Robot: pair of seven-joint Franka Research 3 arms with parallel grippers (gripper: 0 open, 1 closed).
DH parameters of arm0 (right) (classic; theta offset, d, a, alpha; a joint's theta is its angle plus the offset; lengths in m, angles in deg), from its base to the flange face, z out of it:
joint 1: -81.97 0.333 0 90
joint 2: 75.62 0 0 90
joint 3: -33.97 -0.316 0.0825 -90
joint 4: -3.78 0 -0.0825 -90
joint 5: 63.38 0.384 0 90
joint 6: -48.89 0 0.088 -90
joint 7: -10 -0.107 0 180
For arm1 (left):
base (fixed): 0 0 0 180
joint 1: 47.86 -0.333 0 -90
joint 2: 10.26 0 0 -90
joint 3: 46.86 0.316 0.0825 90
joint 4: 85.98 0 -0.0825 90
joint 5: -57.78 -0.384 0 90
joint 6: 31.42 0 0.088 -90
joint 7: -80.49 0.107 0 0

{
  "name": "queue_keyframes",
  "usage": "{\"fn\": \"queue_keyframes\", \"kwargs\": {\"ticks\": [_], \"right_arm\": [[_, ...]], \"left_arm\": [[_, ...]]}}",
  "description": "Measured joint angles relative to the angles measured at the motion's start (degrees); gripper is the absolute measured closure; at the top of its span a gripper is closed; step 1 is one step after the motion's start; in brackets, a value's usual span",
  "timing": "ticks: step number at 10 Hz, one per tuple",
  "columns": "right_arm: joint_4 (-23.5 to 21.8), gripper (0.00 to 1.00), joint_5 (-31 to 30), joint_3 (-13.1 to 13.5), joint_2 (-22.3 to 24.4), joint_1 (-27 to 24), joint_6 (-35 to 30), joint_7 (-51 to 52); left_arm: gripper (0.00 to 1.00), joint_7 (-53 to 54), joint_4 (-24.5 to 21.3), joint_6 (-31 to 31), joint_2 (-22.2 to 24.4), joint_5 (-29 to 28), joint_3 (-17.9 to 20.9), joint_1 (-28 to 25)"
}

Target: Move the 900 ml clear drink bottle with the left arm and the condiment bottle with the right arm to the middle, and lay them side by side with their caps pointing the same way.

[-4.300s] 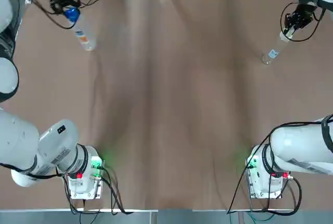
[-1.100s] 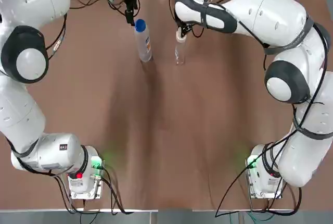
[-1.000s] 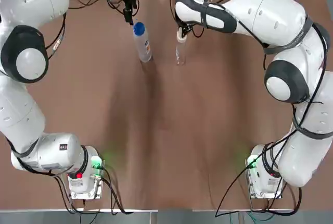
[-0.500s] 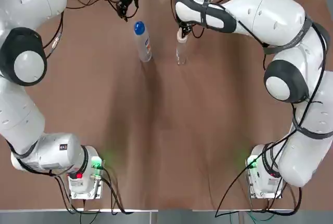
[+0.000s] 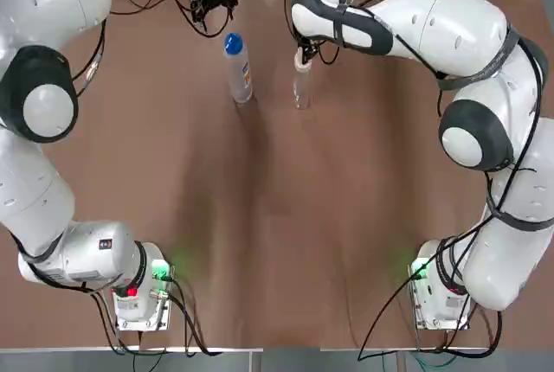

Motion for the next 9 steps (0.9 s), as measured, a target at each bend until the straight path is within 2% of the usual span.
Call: {"fn": "queue_keyframes", "kwargs": {"ticks": [2, 4, 6, 7, 9], "right_arm": [[0.0, 0.66, 0.0, 0.0, 0.0, 0.0, -0.06, -0.18], [-0.06, 0.41, 0.02, -0.02, -0.03, 0.0, -0.74, -0.77], [-0.05, 0.08, -0.03, -0.04, -0.04, 0.0, -0.69, -0.86], [0.06, 0.01, -0.17, -0.02, -0.03, 0.0, -0.52, -0.76], [0.72, 0.02, -1.55, 0.02, 0.19, -0.01, -0.23, 3.93]], "left_arm": [[0.0, 3.03, 1.11, -0.56, 0.01, 0.0, 0.01, -0.15], [0.0, 6.04, 1.64, -1.34, -0.04, -0.05, -0.01, -0.01], [0.0, 11.19, 1.18, -1.37, -0.24, -1.55, -0.25, 0.67], [0.0, 15.22, 0.59, -1.37, -0.24, -2.23, -0.5, 0.79], [0.0, 26.71, 0.17, -1.38, -0.24, -2.54, -0.59, 1.05]]}}
